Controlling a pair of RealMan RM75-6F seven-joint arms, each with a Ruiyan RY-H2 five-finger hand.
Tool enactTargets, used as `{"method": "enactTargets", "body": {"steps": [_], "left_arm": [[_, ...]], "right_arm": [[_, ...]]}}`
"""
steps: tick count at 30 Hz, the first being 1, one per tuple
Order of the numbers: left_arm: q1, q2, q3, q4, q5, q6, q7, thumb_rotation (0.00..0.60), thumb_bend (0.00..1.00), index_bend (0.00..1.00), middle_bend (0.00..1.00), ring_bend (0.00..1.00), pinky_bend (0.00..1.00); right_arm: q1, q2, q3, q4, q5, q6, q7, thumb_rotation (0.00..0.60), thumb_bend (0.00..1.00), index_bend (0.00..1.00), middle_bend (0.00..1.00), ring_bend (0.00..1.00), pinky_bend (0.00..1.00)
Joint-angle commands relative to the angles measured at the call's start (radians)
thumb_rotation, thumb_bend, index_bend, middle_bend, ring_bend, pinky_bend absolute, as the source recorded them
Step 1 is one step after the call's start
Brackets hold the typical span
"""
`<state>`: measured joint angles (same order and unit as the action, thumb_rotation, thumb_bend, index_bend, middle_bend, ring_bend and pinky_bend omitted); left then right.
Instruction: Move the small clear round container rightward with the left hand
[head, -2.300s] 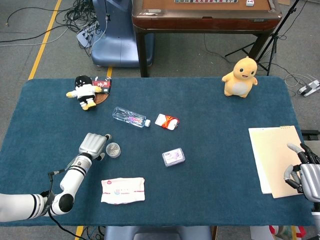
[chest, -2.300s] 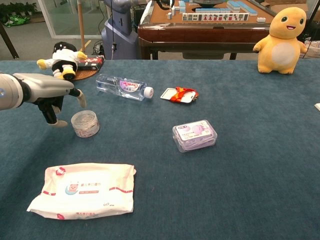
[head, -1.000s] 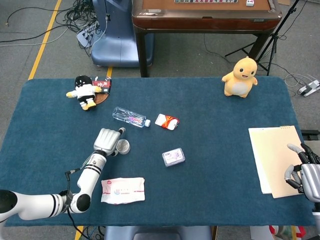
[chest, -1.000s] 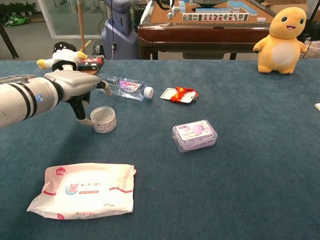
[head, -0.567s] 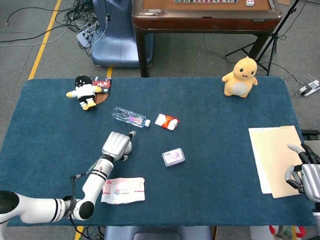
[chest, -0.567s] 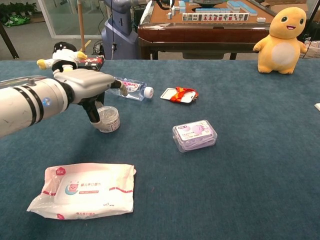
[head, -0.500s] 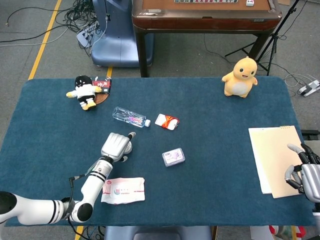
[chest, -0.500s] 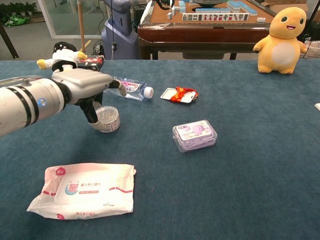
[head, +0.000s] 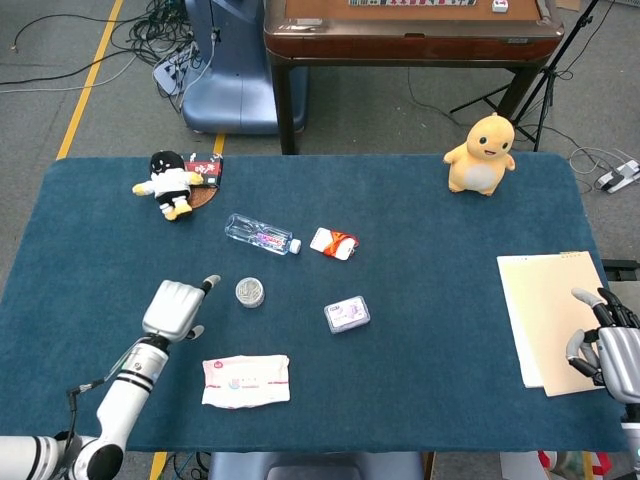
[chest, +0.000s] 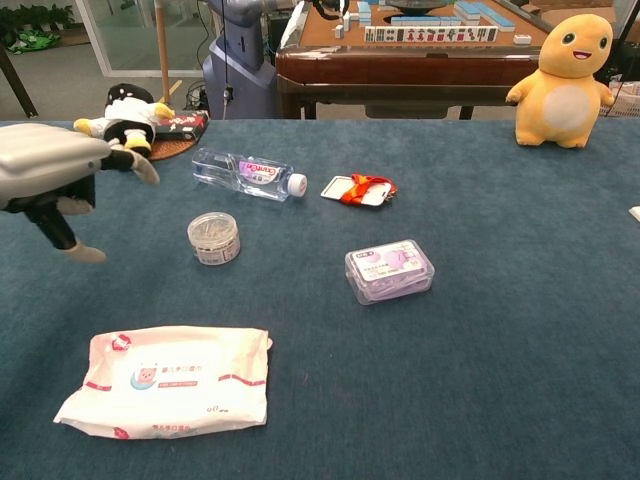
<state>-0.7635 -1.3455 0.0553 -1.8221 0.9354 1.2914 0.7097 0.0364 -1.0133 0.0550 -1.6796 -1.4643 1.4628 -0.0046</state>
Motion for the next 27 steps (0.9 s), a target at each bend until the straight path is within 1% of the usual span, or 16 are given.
{"method": "enactTargets", "body": {"steps": [1, 4, 6, 7, 9, 11, 14, 17, 21, 24, 27], "left_arm": [[0.088, 0.071, 0.070, -0.014, 0.124, 0.085, -0.056, 0.600, 0.16, 0.20, 0.92, 0.84, 1.00], [0.157, 0.100, 0.106, 0.011, 0.246, 0.154, -0.140, 0.600, 0.16, 0.25, 0.88, 0.74, 1.00], [0.194, 0.126, 0.130, 0.008, 0.287, 0.178, -0.167, 0.600, 0.16, 0.29, 0.80, 0.64, 0.94], [0.215, 0.150, 0.147, -0.004, 0.308, 0.182, -0.189, 0.600, 0.16, 0.31, 0.76, 0.60, 0.89], [0.247, 0.197, 0.170, -0.029, 0.333, 0.177, -0.256, 0.600, 0.16, 0.36, 0.65, 0.49, 0.76], [0.273, 0.232, 0.182, -0.036, 0.354, 0.184, -0.297, 0.600, 0.16, 0.43, 0.54, 0.38, 0.59], [0.325, 0.261, 0.190, -0.040, 0.377, 0.226, -0.298, 0.600, 0.16, 0.47, 0.51, 0.35, 0.49], [0.375, 0.277, 0.190, -0.060, 0.380, 0.255, -0.306, 0.600, 0.16, 0.47, 0.50, 0.35, 0.46], [0.421, 0.282, 0.195, -0.051, 0.381, 0.252, -0.296, 0.600, 0.16, 0.47, 0.50, 0.35, 0.45], [0.459, 0.263, 0.184, -0.013, 0.382, 0.259, -0.300, 0.600, 0.16, 0.47, 0.50, 0.36, 0.45], [0.476, 0.259, 0.170, 0.022, 0.388, 0.252, -0.298, 0.600, 0.16, 0.46, 0.50, 0.36, 0.45]], "right_arm": [[0.002, -0.002, 0.001, 0.001, 0.006, -0.006, -0.003, 0.600, 0.08, 0.23, 0.20, 0.08, 0.23], [0.006, -0.005, 0.003, 0.004, 0.014, -0.013, -0.008, 0.600, 0.08, 0.23, 0.21, 0.08, 0.23], [0.008, -0.006, 0.004, 0.004, 0.019, -0.018, -0.011, 0.600, 0.08, 0.23, 0.21, 0.08, 0.23], [0.009, -0.007, 0.005, 0.004, 0.021, -0.019, -0.013, 0.600, 0.08, 0.23, 0.21, 0.08, 0.23], [0.009, -0.009, 0.005, 0.004, 0.022, -0.020, -0.018, 0.600, 0.08, 0.23, 0.21, 0.08, 0.23], [0.010, -0.012, 0.005, 0.004, 0.021, -0.020, -0.022, 0.600, 0.08, 0.23, 0.21, 0.08, 0.23], [0.012, -0.015, 0.003, 0.004, 0.022, -0.025, -0.031, 0.600, 0.08, 0.23, 0.21, 0.08, 0.23], [0.014, -0.017, 0.002, 0.003, 0.021, -0.028, -0.037, 0.600, 0.08, 0.23, 0.21, 0.08, 0.23], [0.015, -0.019, 0.003, 0.003, 0.026, -0.030, -0.042, 0.600, 0.08, 0.23, 0.21, 0.08, 0.23], [0.014, -0.020, 0.003, 0.003, 0.028, -0.028, -0.045, 0.600, 0.08, 0.23, 0.21, 0.08, 0.23], [0.015, -0.022, 0.006, 0.005, 0.032, -0.026, -0.051, 0.600, 0.08, 0.23, 0.21, 0.09, 0.23]]}}
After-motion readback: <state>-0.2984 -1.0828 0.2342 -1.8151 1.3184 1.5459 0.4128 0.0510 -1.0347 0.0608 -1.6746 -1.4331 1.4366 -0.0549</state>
